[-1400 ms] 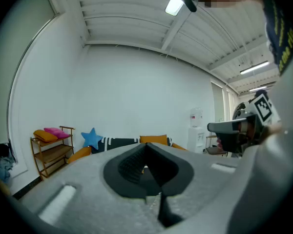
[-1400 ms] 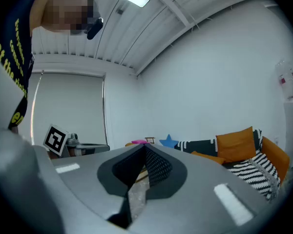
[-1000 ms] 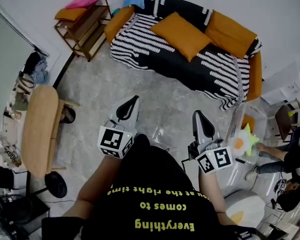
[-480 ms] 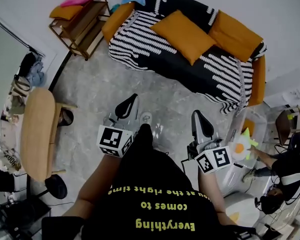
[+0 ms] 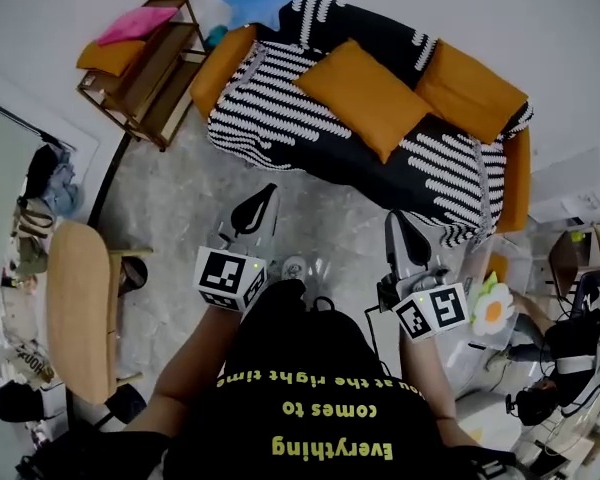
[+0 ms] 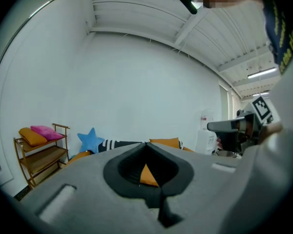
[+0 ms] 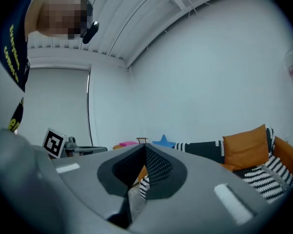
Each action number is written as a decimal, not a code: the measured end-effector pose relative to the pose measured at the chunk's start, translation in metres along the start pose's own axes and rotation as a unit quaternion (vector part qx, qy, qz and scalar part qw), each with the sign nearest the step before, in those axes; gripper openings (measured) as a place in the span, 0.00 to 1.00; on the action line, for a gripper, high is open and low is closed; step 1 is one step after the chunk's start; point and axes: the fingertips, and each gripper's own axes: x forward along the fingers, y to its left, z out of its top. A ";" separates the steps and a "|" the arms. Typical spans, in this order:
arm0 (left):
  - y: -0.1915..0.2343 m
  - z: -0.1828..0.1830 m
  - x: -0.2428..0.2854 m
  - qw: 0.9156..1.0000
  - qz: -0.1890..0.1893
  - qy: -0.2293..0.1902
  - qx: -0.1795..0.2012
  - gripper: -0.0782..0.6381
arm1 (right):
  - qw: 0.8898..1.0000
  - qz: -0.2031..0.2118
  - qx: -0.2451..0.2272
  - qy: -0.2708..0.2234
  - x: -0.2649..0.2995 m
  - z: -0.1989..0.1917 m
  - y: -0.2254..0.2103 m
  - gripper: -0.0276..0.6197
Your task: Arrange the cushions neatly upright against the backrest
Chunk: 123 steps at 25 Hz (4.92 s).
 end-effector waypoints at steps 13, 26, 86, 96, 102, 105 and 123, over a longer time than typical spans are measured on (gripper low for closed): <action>0.056 0.005 0.087 1.000 -0.010 0.021 -0.006 0.11 | 0.999 -0.012 0.018 0.024 0.089 -0.002 -0.050 0.06; 0.116 0.047 0.239 0.998 0.059 0.005 -0.004 0.11 | 0.998 0.055 0.006 0.016 0.230 0.052 -0.172 0.06; 0.310 0.005 0.678 0.990 -0.063 0.121 -0.017 0.11 | 0.979 -0.142 0.120 0.086 0.529 -0.010 -0.470 0.06; 0.299 -0.117 0.727 0.980 -0.054 0.183 -0.061 0.12 | 0.949 -0.229 0.163 0.141 0.477 -0.136 -0.555 0.06; 0.290 -0.190 0.753 0.972 -0.048 0.224 -0.044 0.19 | 0.927 -0.265 0.182 0.192 0.441 -0.223 -0.590 0.07; 0.293 -0.236 0.763 0.966 -0.042 0.249 -0.048 0.21 | 0.918 -0.277 0.195 0.207 0.432 -0.263 -0.605 0.08; 0.272 -0.380 0.815 0.923 -0.087 0.367 -0.077 0.58 | 0.878 -0.289 0.206 0.320 0.412 -0.405 -0.655 0.63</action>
